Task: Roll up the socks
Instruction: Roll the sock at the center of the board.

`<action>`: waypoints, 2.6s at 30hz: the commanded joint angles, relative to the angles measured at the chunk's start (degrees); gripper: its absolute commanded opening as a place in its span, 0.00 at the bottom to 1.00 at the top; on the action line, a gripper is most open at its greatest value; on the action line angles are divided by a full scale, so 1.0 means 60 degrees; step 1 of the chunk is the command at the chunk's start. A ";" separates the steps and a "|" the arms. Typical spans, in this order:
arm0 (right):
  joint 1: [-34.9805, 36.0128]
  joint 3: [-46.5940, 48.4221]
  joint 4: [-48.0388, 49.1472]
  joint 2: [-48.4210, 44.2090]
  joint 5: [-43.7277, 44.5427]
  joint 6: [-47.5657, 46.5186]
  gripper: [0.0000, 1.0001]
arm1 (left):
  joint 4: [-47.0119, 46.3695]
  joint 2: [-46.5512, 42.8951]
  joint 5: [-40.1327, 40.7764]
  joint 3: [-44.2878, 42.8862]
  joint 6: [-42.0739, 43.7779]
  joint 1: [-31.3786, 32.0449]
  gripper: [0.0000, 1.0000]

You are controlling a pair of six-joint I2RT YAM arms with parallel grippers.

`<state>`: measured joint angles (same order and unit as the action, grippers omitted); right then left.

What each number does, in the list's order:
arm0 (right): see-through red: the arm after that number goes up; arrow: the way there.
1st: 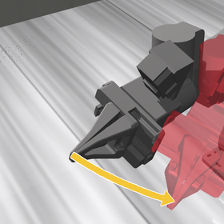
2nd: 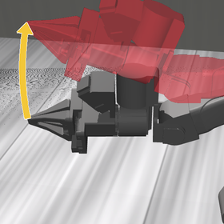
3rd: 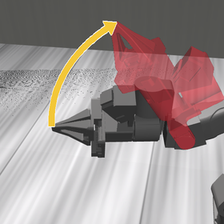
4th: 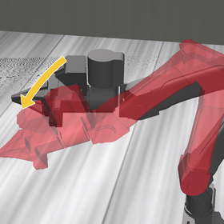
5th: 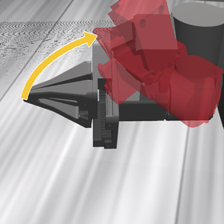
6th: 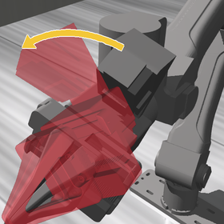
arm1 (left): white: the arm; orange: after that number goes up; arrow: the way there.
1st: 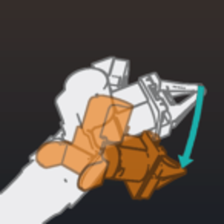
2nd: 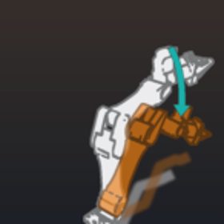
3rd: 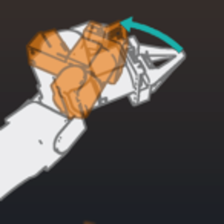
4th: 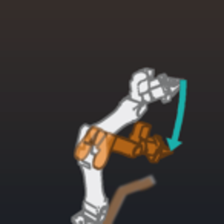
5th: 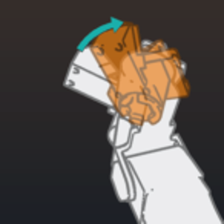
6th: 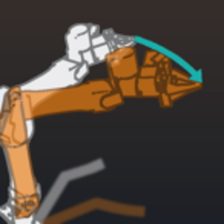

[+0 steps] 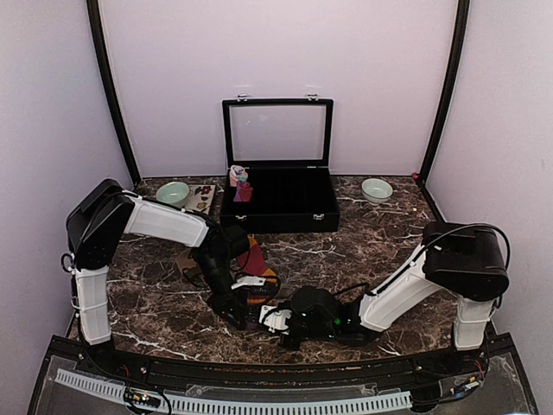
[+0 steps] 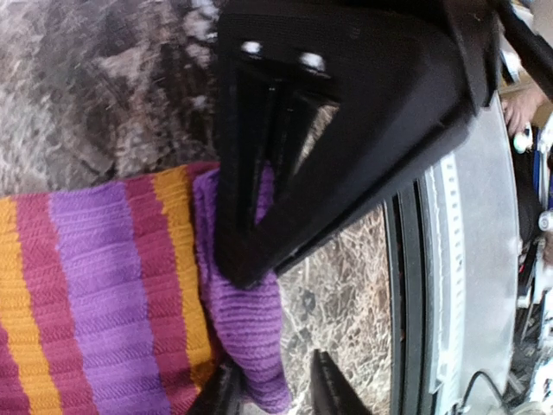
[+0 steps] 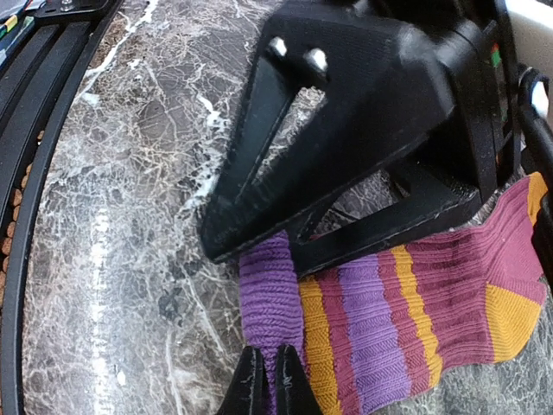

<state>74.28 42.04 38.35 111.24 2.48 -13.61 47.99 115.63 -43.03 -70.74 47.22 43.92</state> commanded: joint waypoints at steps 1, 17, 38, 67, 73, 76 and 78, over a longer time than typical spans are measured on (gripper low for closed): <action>-0.0088 -0.0477 -0.0625 0.0262 -0.0189 0.0586 0.00 | -0.0379 -0.0507 0.1003 0.0426 -0.0381 -0.0228 0.47; -0.0585 0.0365 -0.3171 0.0452 -0.2276 0.2528 0.00 | -0.1908 -0.3602 0.2284 0.2593 -0.0654 -0.0573 0.49; -0.2053 0.0758 -0.3811 0.1572 -0.4620 0.5208 0.00 | -0.3127 -0.3962 0.2428 0.3134 -0.0341 0.1088 0.41; -0.2951 0.1697 -0.5720 0.2321 -0.5026 0.6294 0.00 | -0.5336 -0.5051 0.3562 0.4537 0.0514 0.1394 0.53; -0.3132 0.1830 -0.5804 0.2551 -0.5587 0.6541 0.00 | -0.6063 -0.4815 0.4055 0.4630 0.0871 0.1432 0.51; -0.3173 0.1912 -0.5893 0.2660 -0.5795 0.6585 0.00 | -0.6171 -0.4609 0.4116 0.4582 0.0882 0.1439 0.47; -0.3195 0.1930 -0.5896 0.2698 -0.5890 0.6650 0.00 | -0.6118 -0.4425 0.4043 0.4510 0.0829 0.1447 0.43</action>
<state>56.58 57.39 22.15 120.64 -40.29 25.10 12.60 87.26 -19.44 -43.72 51.42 52.21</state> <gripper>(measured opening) 0.016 0.460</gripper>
